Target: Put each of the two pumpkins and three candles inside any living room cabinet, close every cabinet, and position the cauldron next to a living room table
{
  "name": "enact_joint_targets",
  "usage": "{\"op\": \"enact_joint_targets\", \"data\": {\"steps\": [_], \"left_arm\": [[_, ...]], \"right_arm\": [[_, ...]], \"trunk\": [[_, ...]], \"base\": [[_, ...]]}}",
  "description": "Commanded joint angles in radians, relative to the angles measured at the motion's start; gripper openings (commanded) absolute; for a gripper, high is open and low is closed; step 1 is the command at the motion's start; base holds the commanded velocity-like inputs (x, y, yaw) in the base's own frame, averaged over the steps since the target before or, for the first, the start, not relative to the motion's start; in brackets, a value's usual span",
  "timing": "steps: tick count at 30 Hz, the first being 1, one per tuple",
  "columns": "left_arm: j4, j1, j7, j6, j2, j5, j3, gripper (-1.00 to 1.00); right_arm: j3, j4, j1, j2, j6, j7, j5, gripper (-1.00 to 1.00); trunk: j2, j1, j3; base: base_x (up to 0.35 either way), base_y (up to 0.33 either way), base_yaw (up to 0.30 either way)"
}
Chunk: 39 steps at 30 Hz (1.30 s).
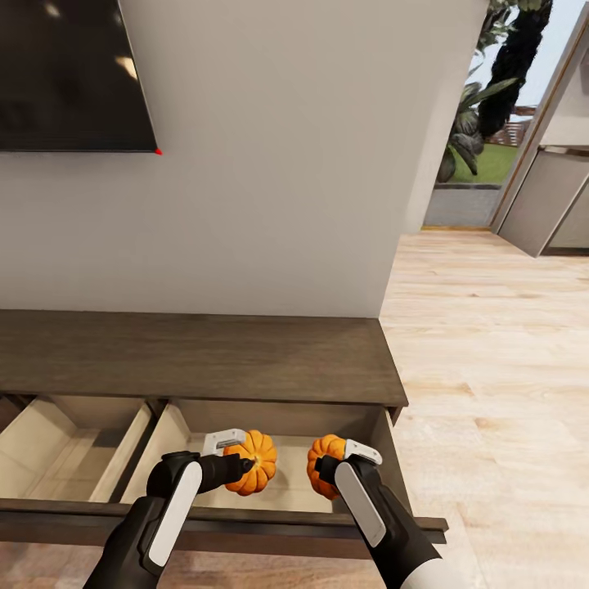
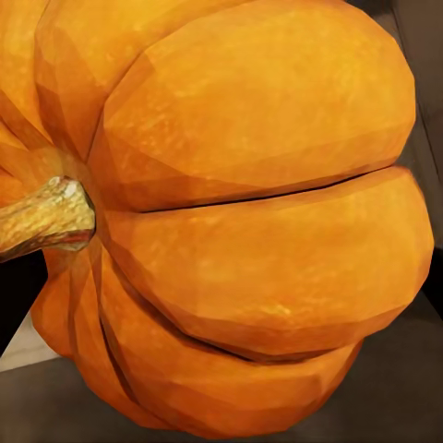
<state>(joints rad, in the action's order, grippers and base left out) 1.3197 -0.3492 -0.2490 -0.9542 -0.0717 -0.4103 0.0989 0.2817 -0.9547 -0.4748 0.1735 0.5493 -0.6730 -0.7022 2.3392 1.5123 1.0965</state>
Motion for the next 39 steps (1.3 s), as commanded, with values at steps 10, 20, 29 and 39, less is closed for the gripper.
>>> {"op": "enact_joint_targets", "data": {"steps": [10,20,29,39], "left_arm": [[0.001,-0.001,-0.010,-0.003,0.001,-0.010,-0.011,1.00],[0.001,-0.001,-0.010,-0.003,0.002,-0.013,-0.013,1.00],[0.019,-0.001,-0.010,-0.013,0.004,-0.013,-0.013,1.00],[0.019,-0.002,-0.012,-0.070,0.001,-0.009,-0.011,1.00]], "right_arm": [[0.002,-0.001,-0.001,0.000,0.001,-0.008,-0.008,1.00],[0.002,0.019,-0.001,0.000,-0.009,-0.008,-0.005,1.00],[0.008,0.018,-0.005,0.000,-0.019,-0.008,-0.008,1.00],[-0.002,0.008,-0.007,-0.015,0.034,-0.010,-0.018,1.00]], "trunk": [[0.000,0.000,0.001],[0.000,0.000,0.001],[-0.035,-0.019,-0.015],[-0.105,-0.058,-0.046]], "base": [[0.000,0.000,0.000],[0.000,0.000,0.000],[0.000,0.000,0.000],[-0.033,0.000,0.000]]}}
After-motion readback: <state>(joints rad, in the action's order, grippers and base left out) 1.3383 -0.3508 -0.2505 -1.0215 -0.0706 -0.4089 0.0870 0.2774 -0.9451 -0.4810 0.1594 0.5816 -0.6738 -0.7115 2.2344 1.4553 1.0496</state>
